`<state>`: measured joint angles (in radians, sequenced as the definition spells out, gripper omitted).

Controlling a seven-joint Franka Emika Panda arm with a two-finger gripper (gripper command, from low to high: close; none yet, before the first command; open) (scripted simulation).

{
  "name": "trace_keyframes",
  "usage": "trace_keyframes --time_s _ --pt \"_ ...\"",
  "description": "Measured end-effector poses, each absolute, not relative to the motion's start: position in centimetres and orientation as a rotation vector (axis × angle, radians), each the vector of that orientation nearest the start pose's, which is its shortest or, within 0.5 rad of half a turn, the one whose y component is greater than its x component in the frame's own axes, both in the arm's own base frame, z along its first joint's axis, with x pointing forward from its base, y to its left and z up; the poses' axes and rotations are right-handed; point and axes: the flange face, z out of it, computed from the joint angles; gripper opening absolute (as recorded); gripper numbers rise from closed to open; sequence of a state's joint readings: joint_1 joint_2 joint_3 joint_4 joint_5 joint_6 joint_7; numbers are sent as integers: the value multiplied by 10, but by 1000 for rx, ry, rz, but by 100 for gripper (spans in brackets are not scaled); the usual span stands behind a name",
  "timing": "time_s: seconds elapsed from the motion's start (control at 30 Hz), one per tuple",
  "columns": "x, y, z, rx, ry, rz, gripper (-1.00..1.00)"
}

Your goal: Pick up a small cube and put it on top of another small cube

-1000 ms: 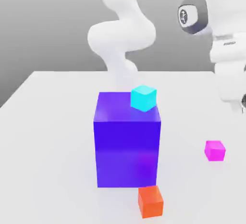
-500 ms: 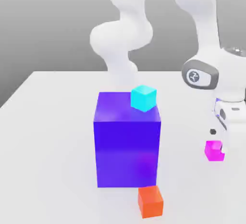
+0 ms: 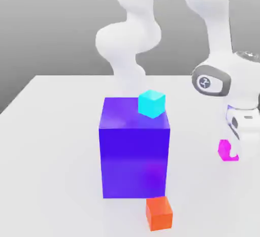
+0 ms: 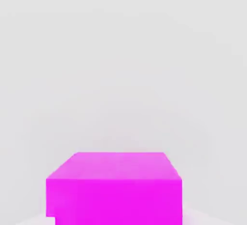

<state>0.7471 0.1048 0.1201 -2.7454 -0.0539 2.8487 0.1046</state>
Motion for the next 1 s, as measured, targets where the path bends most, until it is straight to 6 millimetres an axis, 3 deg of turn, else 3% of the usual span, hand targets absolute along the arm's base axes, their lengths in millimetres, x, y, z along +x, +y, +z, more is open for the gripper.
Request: trace_keyframes --time_s 0.4,0.73,0.8,0.87,0.9,1.0 --pt "384 349 218 -2981 -1046 -12 -100" --pt "505 351 241 -3030 -838 1 -100" --pt "518 349 227 -3033 -814 4 -100" --pt "522 348 195 -3034 -808 4 -100" --pt "522 348 185 -3035 -807 4 100" --pt "522 348 185 -3034 -807 4 100"
